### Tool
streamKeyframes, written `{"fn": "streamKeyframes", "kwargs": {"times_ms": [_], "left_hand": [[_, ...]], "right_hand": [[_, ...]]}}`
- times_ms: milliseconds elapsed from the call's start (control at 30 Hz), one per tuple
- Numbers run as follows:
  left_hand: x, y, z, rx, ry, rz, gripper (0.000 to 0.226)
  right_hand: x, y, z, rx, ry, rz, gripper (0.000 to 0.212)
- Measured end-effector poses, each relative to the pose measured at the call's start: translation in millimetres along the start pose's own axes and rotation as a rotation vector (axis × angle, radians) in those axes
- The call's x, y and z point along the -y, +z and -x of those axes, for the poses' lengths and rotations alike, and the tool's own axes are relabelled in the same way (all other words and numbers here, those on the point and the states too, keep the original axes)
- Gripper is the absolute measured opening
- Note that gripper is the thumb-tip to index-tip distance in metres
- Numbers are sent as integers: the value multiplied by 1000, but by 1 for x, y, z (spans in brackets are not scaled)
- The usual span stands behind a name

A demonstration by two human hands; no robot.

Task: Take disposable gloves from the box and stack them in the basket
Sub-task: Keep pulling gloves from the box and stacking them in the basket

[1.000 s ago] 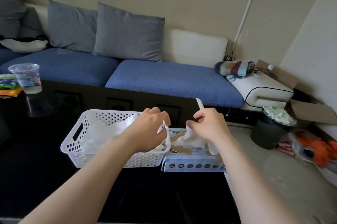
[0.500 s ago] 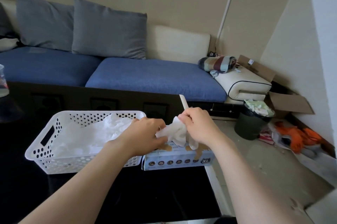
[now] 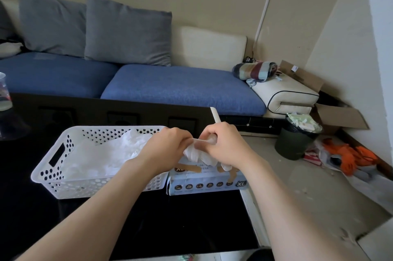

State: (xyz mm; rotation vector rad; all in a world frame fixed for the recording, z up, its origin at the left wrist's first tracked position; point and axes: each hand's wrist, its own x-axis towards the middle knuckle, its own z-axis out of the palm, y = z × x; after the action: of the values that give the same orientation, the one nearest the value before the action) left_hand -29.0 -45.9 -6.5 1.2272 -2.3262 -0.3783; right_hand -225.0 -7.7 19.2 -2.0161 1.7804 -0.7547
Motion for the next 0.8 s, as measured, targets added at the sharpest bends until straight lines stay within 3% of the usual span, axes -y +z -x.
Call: {"fn": "streamKeyframes", "kwargs": {"times_ms": [333, 500, 667, 800], "left_hand": [[5, -1, 1, -48, -81, 121, 4], [2, 2, 3, -74, -33, 106, 16], [-1, 3, 3, 29, 42, -40, 24], [0, 8, 5, 128, 65, -184, 32]], "right_hand": [[-6, 5, -5, -182, -23, -10, 28], [-1, 3, -9, -312, 56, -173, 34], [5, -1, -8, -447, 110, -367, 35], [17, -9, -5, -657, 71, -478, 31]]}}
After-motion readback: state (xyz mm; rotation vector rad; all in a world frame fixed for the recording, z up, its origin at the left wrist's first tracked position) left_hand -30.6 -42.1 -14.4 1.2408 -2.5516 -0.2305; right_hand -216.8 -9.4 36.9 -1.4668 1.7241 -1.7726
